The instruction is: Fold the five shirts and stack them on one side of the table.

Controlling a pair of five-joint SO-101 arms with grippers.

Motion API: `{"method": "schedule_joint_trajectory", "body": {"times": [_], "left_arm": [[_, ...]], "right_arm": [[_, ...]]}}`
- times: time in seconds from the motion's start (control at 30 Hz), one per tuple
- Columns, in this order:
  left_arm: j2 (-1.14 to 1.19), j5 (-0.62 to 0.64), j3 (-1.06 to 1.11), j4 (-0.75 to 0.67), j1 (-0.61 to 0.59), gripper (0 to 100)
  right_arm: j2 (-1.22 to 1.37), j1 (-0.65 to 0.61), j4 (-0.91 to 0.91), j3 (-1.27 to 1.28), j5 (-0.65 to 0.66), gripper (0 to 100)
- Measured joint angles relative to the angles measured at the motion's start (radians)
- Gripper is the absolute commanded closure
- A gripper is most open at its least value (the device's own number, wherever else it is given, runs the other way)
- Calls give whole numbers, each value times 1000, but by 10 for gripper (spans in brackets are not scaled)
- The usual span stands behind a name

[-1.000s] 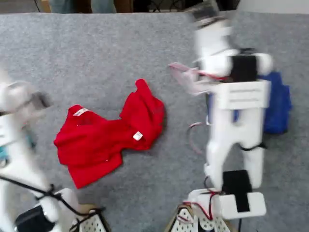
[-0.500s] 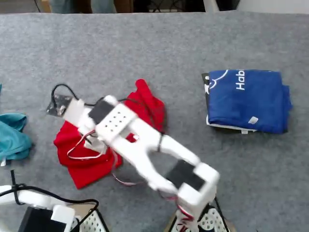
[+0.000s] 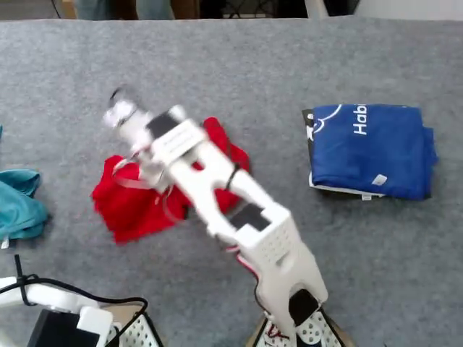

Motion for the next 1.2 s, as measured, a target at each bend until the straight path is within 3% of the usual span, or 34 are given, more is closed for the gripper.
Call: {"method": "schedule_joint_trajectory", "body": {"times": [0.33,0.53,0.9,1.2], "left_arm": [[0,0,107,-126,83,730],[0,0,117,-138,144,730],[0,-2,117,-138,187,730],[0,11,117,-138,187,730]], "right_arm": [[235,264,232,-310,-11,975],[256,318,255,-324,15,776],[38,342,259,-324,126,740],[37,198,5,-345,-71,740]]}}
